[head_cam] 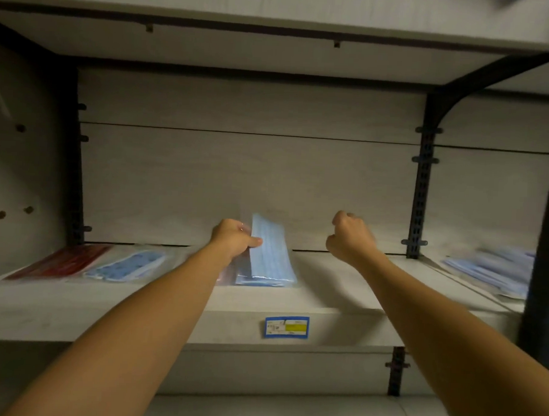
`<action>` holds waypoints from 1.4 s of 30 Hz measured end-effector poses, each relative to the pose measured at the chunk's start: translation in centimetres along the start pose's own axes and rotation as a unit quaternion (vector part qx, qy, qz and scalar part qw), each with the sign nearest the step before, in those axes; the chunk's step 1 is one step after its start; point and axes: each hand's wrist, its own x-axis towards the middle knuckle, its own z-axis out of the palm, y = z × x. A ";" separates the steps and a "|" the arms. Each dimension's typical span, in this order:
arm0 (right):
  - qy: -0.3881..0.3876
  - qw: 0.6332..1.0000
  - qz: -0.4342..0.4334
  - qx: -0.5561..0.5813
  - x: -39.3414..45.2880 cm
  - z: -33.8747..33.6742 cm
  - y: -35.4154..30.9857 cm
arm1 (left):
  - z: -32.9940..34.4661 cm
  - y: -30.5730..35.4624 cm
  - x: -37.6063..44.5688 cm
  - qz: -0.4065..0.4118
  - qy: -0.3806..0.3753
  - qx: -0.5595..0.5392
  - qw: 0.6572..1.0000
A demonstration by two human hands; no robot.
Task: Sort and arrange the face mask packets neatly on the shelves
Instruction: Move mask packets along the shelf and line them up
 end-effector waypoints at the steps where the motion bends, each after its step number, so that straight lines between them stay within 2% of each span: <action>1: 0.001 1.000 -0.001 0.001 -0.3 0.3 0.2 | 0.3 0.0 -0.2 0.012 0.002 0.043 0.999; 7: -0.014 0.999 -0.029 -0.016 -1.4 2.6 0.7 | 1.2 -0.3 -0.8 0.070 0.020 0.260 0.963; 10: -0.021 0.998 -0.045 -0.033 -1.3 3.3 0.7 | 1.4 -0.5 -0.8 0.108 0.047 0.378 0.918; 13: -0.028 0.998 -0.045 -0.039 -1.3 3.8 1.0 | 1.7 -0.9 -0.4 0.145 0.083 0.426 0.889; 18: -0.029 0.998 -0.029 -0.049 -1.6 4.0 1.3 | 2.0 -1.2 -0.6 0.200 0.122 0.467 0.853; 23: -0.022 0.998 -0.018 -0.063 -2.5 3.0 1.7 | 2.3 -0.6 -1.3 0.231 0.098 0.493 0.833; 32: 0.014 0.992 -0.030 -0.120 -6.2 -1.0 1.5 | 3.4 1.3 -3.0 0.343 0.052 0.513 0.785; 42: -0.027 0.984 0.007 -0.174 -9.7 -6.0 4.2 | 5.8 4.8 -5.9 0.345 -0.027 0.465 0.815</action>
